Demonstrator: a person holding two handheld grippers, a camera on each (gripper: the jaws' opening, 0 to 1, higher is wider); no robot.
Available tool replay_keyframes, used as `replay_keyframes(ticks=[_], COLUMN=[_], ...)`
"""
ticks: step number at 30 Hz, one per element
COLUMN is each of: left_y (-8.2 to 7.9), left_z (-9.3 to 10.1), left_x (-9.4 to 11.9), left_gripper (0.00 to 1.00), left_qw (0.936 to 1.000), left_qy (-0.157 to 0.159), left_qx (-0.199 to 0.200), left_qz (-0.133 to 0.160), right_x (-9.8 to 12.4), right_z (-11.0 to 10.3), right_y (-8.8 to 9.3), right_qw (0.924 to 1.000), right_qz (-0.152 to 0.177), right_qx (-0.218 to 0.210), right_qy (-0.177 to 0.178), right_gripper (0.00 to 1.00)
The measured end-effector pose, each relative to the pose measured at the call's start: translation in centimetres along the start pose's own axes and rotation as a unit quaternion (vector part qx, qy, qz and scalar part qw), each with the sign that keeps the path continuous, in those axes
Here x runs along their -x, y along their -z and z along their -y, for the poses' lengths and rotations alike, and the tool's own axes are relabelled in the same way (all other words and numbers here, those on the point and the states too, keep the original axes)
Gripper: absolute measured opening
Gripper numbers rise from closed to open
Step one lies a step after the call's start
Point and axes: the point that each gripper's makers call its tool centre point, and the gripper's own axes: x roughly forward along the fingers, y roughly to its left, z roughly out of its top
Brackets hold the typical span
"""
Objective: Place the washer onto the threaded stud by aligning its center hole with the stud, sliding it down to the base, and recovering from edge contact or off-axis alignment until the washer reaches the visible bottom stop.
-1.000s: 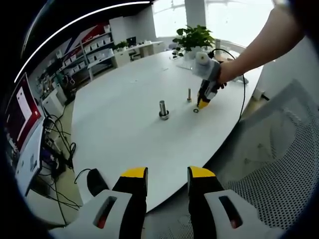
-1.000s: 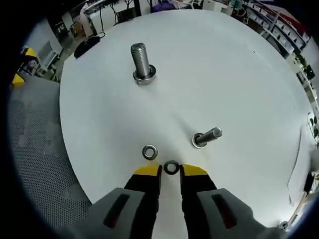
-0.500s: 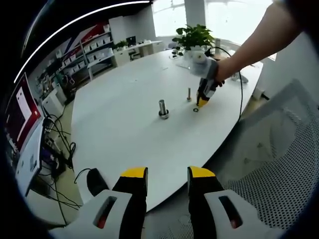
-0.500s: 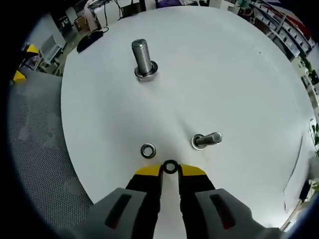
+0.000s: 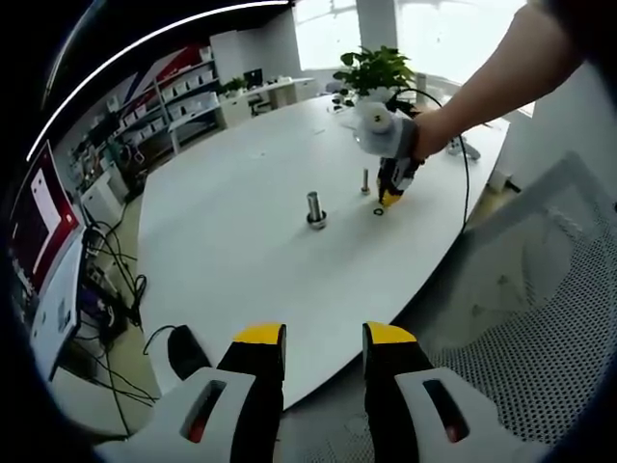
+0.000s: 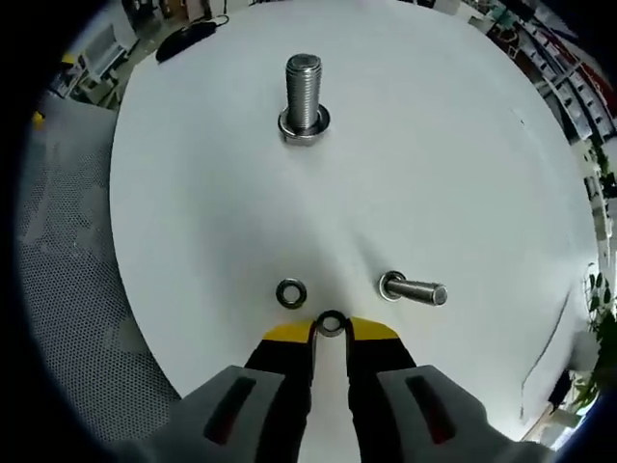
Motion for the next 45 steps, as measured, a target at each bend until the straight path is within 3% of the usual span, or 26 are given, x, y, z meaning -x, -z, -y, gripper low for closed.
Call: replay_keyframes(ticks=[1,7,10,19,32,45], left_y=[0.0,-0.1,0.0,0.1,0.2,0.1], left_z=[0.0,-0.2,-0.2,-0.4,-0.4,-0.4], left_x=[0.0,0.0,0.0,0.0,0.0,0.1], left_gripper=[0.3,0.3,0.3,0.3,0.3,0.31], left_qw=[1.0,1.0,1.0,1.0,0.9999,0.9999], left_qy=[-0.001,-0.004,-0.006,-0.009,-0.011,-0.013], left_qx=[0.0,0.002,0.002,0.002,-0.001,-0.003], left_qz=[0.0,0.002,0.0,-0.003,-0.005,-0.004], right_x=[0.0,0.1,0.2,1.3,4.7,6.0], right_z=[0.2,0.2,0.1,0.9,3.0,3.6], right_y=[0.0,0.2,0.2,0.6,-1.7,-2.7], right_qw=[0.9998,0.9993,0.9972,0.9939,0.9916,0.9902], right_qz=[0.01,0.032,0.057,0.076,0.109,0.123], right_qx=[-0.016,-0.019,-0.047,-0.08,-0.065,-0.06], right_qy=[-0.003,0.004,0.008,0.007,0.023,0.03], right_gripper=[0.14,0.14,0.14,0.14,0.14,0.14])
